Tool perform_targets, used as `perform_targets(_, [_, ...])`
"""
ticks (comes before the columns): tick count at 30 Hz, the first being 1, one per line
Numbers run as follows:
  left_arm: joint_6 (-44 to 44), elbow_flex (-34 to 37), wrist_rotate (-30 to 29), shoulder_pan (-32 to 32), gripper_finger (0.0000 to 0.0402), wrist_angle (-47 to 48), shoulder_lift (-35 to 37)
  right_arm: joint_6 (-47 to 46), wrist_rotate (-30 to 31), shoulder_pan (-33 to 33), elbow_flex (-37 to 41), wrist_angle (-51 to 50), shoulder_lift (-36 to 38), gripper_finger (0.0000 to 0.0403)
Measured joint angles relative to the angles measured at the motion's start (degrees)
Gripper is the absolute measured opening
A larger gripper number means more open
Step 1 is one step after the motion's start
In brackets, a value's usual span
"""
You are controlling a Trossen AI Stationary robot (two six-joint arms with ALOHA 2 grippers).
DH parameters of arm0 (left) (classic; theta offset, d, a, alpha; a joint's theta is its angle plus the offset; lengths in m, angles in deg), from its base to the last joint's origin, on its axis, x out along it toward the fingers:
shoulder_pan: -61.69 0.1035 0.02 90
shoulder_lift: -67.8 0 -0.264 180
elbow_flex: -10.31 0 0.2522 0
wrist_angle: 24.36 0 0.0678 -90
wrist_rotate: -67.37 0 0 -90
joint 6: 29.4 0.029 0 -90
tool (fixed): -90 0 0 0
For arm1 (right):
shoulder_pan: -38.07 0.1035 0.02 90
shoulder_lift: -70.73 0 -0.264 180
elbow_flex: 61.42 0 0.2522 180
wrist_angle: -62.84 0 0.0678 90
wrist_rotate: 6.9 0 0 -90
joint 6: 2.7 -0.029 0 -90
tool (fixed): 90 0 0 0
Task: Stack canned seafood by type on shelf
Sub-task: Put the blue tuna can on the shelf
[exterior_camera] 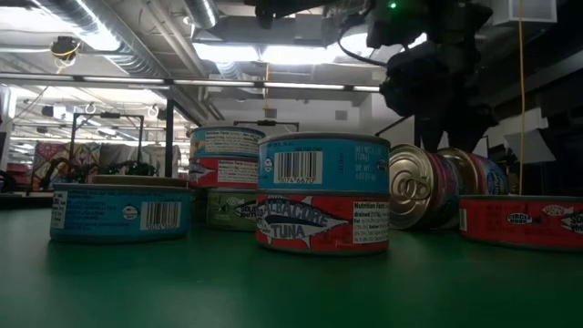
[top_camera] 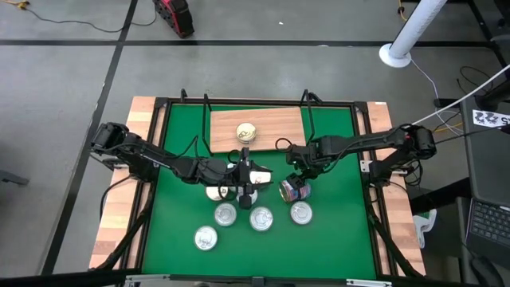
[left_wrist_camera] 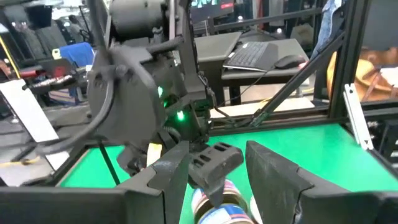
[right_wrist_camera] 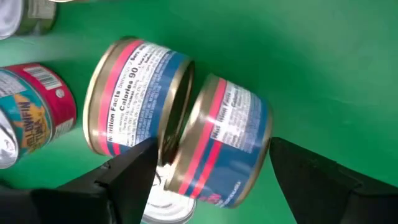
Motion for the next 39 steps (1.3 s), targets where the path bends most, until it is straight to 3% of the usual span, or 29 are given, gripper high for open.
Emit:
perform_targets(15, [6.49,0.0,-0.02,0.0,0.0155,-0.1,0.0,0.05,-1.51,0.0,-0.07,-1.5,-1.0,0.0308])
perform_targets(35, [6.54,-0.01,-0.02,0.0,0.0155,-0.09,-0.02,0.21,-0.52,0.0,0.13,-3.35,-1.49,0.0307])
perform_targets(39, [6.54,0.0,-0.02,0.0,0.0155,-0.09,-0.02,0.23,-0.53,0.0,0.11,-3.27,-1.48,0.029])
